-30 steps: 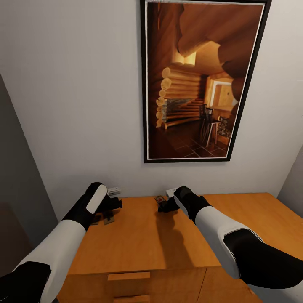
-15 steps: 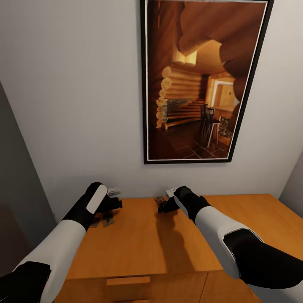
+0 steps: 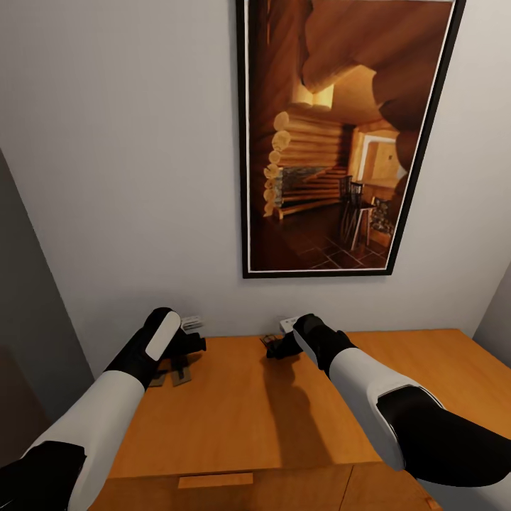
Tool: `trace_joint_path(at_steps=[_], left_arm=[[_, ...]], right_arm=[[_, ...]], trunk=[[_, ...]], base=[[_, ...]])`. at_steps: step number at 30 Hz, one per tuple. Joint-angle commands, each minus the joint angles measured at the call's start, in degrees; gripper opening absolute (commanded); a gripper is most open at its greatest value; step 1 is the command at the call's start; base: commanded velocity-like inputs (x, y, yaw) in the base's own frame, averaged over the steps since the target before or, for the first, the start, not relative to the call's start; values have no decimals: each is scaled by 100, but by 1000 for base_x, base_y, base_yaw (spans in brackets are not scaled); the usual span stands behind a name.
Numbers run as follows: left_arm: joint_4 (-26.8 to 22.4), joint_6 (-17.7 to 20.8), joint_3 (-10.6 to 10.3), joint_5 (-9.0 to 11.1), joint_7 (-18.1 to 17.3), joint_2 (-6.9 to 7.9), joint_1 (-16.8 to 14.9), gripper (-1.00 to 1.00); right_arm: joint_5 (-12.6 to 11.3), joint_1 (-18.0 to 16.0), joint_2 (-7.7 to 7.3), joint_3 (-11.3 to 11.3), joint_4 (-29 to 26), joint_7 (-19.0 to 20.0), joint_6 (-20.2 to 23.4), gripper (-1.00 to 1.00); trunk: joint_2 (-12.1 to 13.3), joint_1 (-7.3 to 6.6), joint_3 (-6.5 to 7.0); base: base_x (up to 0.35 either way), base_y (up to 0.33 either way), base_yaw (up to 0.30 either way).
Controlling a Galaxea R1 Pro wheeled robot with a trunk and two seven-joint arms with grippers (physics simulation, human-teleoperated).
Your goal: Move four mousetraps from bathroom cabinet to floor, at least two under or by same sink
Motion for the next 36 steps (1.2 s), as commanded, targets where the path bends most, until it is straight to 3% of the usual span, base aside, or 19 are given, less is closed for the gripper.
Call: trace_joint_path(at_steps=[1, 19, 20, 36], left_arm=[[-5, 8, -13, 59, 59, 2, -4, 100], [-5, 7, -15, 62, 67, 2, -4, 100], [-5, 7, -15, 63, 67, 2, -4, 100], [-5, 6, -15, 65, 67, -5, -4, 100]], right_arm=[[37, -4, 0, 8, -7, 27, 23, 100], [14, -4, 0, -2, 16, 16, 4, 100], [12, -4, 0, -3, 17, 17, 2, -100], [28, -4, 0, -1, 28, 26, 9, -100]], trunk=[[-5, 0, -7], [-5, 0, -7], [-5, 0, -7], [-5, 0, -7]], base=[[2, 0, 0], [0, 0, 0], [0, 0, 0], [0, 0, 0]])
